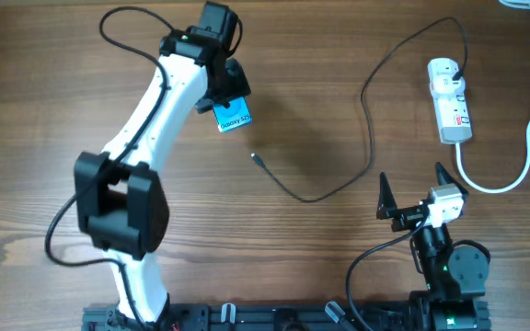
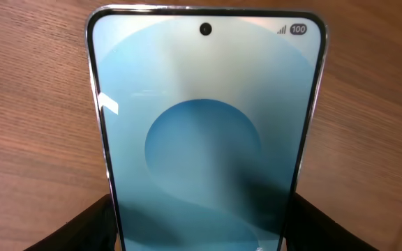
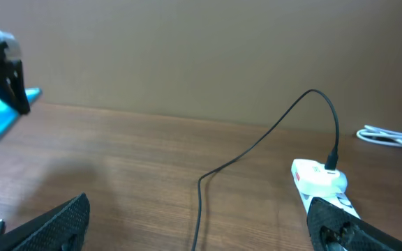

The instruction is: Plug charger to phone and switch on socket

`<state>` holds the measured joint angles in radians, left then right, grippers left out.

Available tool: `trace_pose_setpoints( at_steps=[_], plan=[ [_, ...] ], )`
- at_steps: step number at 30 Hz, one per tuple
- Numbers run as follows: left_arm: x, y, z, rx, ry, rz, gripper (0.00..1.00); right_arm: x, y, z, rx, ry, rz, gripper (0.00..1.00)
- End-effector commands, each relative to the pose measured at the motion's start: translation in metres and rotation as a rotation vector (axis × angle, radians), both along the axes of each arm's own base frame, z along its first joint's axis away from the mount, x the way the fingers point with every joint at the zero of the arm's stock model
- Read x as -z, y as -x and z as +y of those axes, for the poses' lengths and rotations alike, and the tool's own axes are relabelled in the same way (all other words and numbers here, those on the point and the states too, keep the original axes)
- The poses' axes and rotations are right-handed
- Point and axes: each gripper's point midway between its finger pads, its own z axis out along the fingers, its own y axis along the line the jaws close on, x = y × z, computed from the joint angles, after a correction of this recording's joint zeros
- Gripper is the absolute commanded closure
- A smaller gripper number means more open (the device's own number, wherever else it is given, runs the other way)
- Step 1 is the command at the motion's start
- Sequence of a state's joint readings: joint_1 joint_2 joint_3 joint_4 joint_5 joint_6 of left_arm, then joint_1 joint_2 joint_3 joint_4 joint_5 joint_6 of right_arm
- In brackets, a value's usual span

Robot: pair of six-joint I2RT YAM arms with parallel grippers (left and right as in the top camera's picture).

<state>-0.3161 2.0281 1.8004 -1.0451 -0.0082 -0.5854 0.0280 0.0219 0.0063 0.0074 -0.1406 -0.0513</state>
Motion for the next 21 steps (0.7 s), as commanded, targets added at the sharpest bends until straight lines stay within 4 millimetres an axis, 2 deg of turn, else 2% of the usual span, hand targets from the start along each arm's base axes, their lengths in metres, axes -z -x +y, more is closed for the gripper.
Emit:
trace_pose_setpoints(
  at_steps=[1,2,3,4,6,8,10,13,16,19,21],
  plan=[
    [-0.045,0.006,-0.004,0.006,0.063,-0.082,0.36,-0.010,0.000,-0.002,0.012,-0.022,-0.040,0.00],
    [-0.052,0.007,-0.006,0.010,0.078,-0.095,0.36,-0.023,0.002,0.005,-0.040,-0.134,-0.069,0.00],
    [-0.061,0.009,-0.008,0.016,0.099,-0.109,0.36,-0.041,0.012,0.030,-0.195,-0.175,-0.125,0.00],
    [-0.065,0.011,-0.009,0.020,0.108,-0.115,0.36,-0.052,0.020,0.045,-0.295,-0.168,-0.163,0.00],
    [-0.073,0.013,-0.012,0.027,0.130,-0.126,0.36,-0.067,0.025,0.051,-0.349,-0.310,-0.109,0.00],
    [-0.076,0.014,-0.012,0.028,0.134,-0.132,0.36,-0.090,0.028,0.061,-0.408,-0.316,-0.064,0.00],
    [-0.076,0.014,-0.012,0.028,0.135,-0.132,0.37,-0.117,0.022,0.073,-0.477,-0.319,0.033,0.00],
    [-0.076,0.014,-0.012,0.028,0.134,-0.132,0.37,-0.156,-0.001,0.101,-0.656,-0.337,0.259,0.00],
    [-0.076,0.015,-0.012,0.028,0.134,-0.129,0.37,-0.171,-0.035,0.117,-0.765,-0.383,0.478,0.00],
    [-0.076,0.015,-0.012,0.029,0.137,-0.128,0.36,-0.161,-0.077,0.130,-0.868,-0.458,0.685,0.00],
    [-0.076,0.015,-0.012,0.029,0.137,-0.128,0.36,-0.150,-0.101,0.133,-0.890,-0.486,0.700,0.00]
  ],
)
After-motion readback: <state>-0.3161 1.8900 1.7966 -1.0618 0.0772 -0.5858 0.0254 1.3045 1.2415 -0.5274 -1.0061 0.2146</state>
